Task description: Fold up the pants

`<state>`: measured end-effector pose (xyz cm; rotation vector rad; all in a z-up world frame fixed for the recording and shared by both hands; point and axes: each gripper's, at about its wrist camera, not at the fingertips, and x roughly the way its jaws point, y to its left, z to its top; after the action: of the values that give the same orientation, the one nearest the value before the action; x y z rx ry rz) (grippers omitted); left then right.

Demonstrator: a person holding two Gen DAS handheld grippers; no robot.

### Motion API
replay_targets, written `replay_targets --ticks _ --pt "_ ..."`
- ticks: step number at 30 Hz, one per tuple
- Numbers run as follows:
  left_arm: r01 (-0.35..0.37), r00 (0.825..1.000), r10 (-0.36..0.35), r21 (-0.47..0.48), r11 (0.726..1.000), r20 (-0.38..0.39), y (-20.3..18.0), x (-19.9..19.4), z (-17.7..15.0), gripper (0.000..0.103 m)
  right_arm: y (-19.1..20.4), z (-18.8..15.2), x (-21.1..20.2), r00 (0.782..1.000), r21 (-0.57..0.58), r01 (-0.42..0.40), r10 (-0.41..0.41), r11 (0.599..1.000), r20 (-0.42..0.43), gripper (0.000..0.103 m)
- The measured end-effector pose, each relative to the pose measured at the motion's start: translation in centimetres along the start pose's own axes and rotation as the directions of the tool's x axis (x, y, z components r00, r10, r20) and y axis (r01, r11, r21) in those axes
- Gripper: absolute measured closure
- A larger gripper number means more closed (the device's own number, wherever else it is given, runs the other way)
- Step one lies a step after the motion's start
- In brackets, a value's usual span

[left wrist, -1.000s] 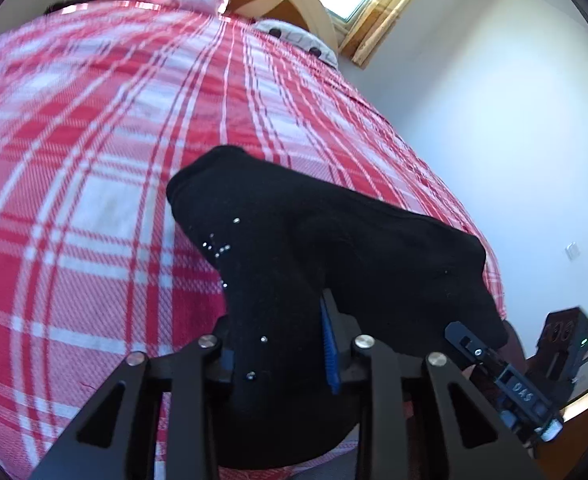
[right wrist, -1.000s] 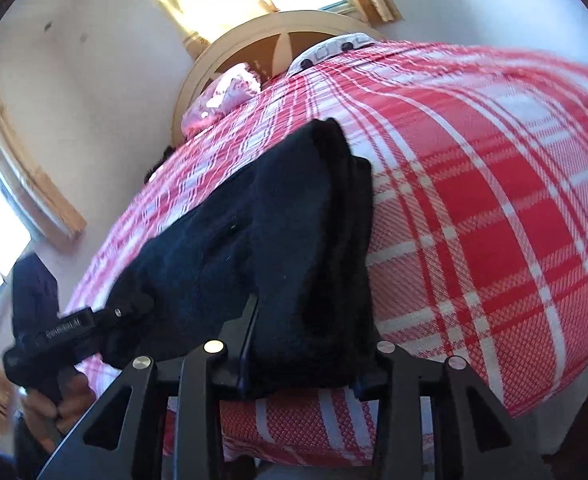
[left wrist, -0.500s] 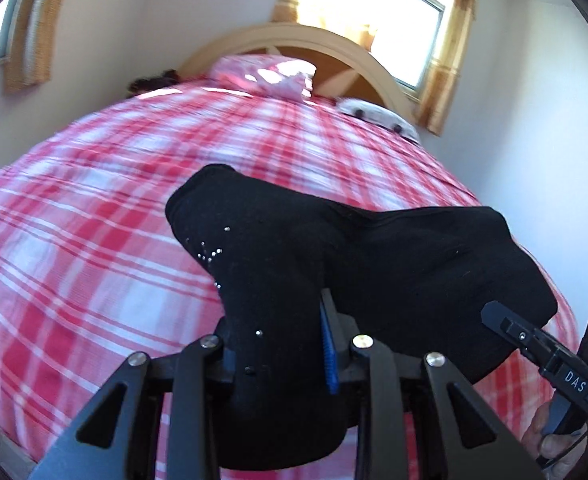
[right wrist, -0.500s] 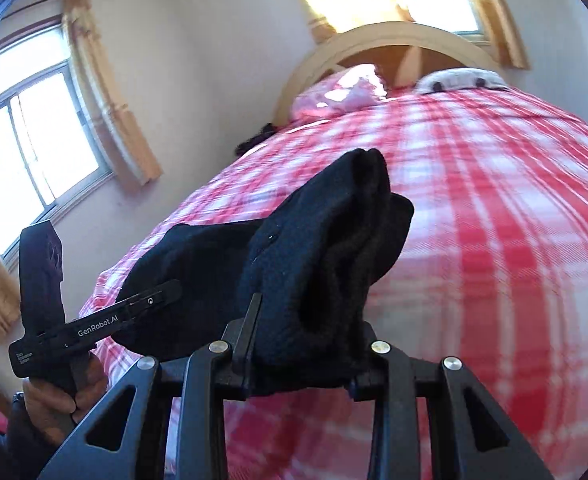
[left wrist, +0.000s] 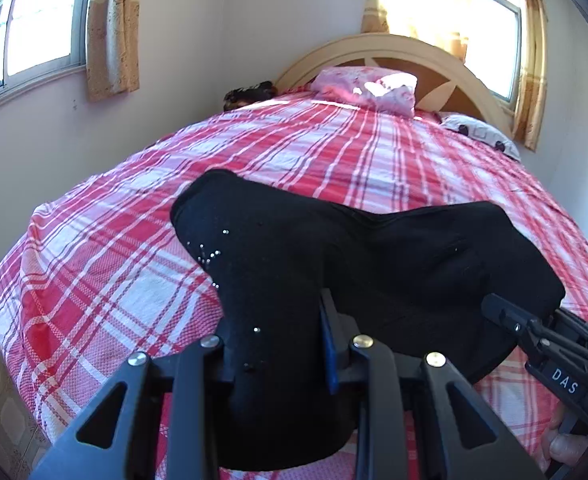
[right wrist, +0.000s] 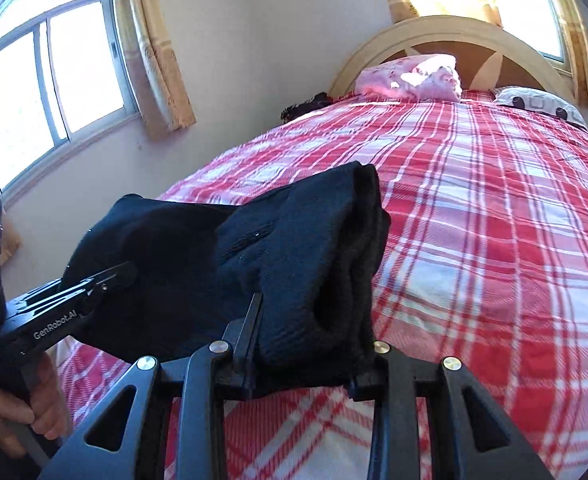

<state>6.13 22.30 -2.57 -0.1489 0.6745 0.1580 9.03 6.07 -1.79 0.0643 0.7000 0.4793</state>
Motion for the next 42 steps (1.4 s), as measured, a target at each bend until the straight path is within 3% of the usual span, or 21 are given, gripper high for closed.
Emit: replay_targets --ticks 4,15,20,23,25,27,29,31,34,37,40,42 --pt "-0.026 0.999 0.026 0.002 1.000 -0.029 0.5 1.1 -0.8 0.074 0.3 -0.3 2.4 0.998 -0.042 0.054 -0.056 0.998 -0.041 0.070" --pt "-0.112 0.993 0.115 0.067 0.991 -0.034 -0.6 2.0 -1.8 0.069 -1.1 -0.6 4.4 0.990 0.003 0.072 -0.071 0.997 -0.120 0.065" --pt "-0.130 0.990 0.133 0.077 0.989 -0.038 -0.7 2.3 -1.9 0.067 -2.2 -0.8 4.6 0.988 0.063 0.064 -0.054 0.996 -0.142 0.046" --pt "-0.134 0.990 0.137 0.072 0.988 -0.038 -0.5 2.4 -2.0 0.062 -3.4 -1.1 4.2 0.990 0.135 0.025 -0.005 0.991 -0.142 0.044" --pt "-0.146 0.988 0.148 0.061 0.987 -0.038 -0.4 2.4 -2.0 0.055 -3.4 -1.3 3.1 0.993 0.142 0.034 -0.018 0.989 -0.114 0.044" --pt "-0.159 0.986 0.161 0.051 0.986 -0.040 -0.2 2.5 -2.0 0.049 -2.4 -1.4 0.7 0.994 0.104 0.109 -0.108 0.989 -0.020 0.044" --pt "-0.175 0.983 0.177 0.039 0.984 -0.042 0.0 2.5 -2.0 0.043 0.3 -1.3 -1.8 0.972 -0.008 0.208 -0.206 0.978 0.113 0.046" --pt "-0.189 0.981 0.190 0.029 0.982 -0.045 0.2 2.5 -2.0 0.035 2.9 -0.7 -2.7 0.963 -0.120 0.235 -0.214 0.965 0.166 0.053" --pt "-0.206 0.977 0.206 0.001 0.979 -0.052 0.8 2.4 -2.1 0.021 3.9 0.1 -1.1 0.982 -0.135 0.174 -0.162 0.975 0.097 0.057" --pt "-0.217 0.974 0.214 -0.042 0.975 -0.075 1.7 2.4 -2.2 0.006 3.2 -0.6 1.3 0.985 -0.126 0.171 -0.170 0.977 0.014 0.060" --pt "-0.222 0.971 0.218 -0.036 0.974 -0.097 2.2 2.3 -2.3 0.000 1.9 -0.9 2.7 0.987 -0.103 0.142 -0.149 0.984 -0.063 0.060" --pt "-0.204 0.973 0.203 -0.004 0.979 -0.107 2.6 1.8 -2.4 0.000 2.1 -1.0 2.7 0.985 -0.157 0.143 -0.156 0.977 -0.074 0.059"
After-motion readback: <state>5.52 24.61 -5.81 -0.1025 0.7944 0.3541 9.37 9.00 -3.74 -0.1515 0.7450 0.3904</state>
